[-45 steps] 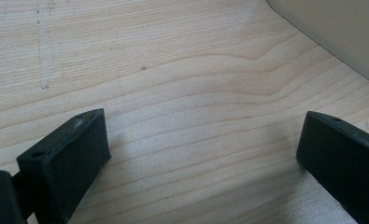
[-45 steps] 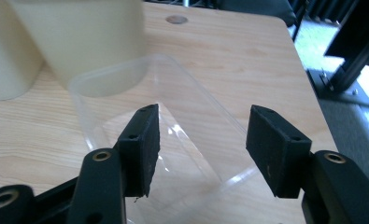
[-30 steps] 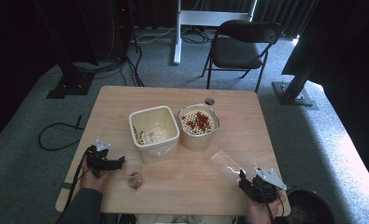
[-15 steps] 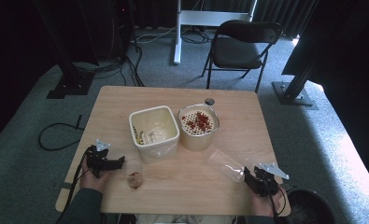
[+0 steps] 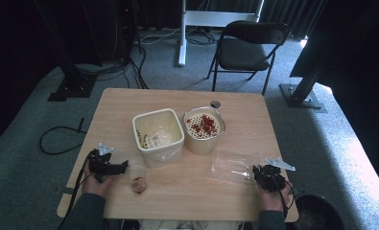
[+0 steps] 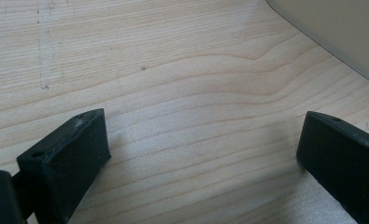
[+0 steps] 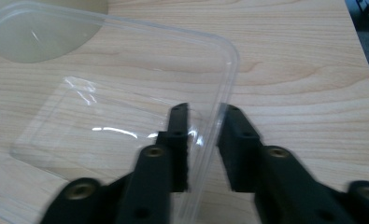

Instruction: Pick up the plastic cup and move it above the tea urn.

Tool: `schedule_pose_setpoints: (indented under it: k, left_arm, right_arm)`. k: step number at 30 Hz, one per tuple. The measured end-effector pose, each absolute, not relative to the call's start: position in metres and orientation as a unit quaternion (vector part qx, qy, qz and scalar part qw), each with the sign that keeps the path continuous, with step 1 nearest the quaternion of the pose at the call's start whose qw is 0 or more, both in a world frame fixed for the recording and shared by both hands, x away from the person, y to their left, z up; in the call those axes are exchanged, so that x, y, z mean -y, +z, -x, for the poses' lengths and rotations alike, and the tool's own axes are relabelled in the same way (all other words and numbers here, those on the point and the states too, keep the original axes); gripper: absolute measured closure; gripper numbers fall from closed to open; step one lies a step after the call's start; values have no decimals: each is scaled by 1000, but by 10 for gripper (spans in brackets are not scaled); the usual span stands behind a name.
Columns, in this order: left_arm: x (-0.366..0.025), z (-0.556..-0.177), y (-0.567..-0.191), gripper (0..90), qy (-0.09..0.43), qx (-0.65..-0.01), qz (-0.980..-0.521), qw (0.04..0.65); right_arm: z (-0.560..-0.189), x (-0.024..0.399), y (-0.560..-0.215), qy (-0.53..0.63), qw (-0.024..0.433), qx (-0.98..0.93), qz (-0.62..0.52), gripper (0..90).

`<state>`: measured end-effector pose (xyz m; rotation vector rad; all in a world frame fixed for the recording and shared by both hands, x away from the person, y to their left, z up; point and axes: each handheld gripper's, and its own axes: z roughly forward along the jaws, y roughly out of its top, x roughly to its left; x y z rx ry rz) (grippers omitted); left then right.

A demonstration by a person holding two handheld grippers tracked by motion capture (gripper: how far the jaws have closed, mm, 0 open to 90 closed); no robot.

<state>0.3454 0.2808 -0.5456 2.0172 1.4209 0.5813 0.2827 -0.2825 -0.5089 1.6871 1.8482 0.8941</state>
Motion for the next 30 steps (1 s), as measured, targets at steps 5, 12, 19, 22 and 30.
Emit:
schedule_pose_setpoints:
  k: [5,12,19,22,30]
  left_arm:
    - [-281,-345,-546,29,219,-535,-759,299]
    - [-281,-345,-546,29,219,-535,-759,299]
    - [-281,-345,-546,29,219,-535,-760,299]
    - [-281,-345,-546,29,219,-535,-759,299]
    - [-281,-346,-546,29,219,-535,-760,298]
  right_arm:
    - [-282,283,-503,352,227,-675,-607,852]
    - [-282,276,-485,394,218,-673,-587,867]
    - [-281,265,-465,412,226,-681,-561,869]
    - [-281,260,-450,430,225,-684,-544,870]
    - [-282,250,-426,453,227,-689,-518,870]
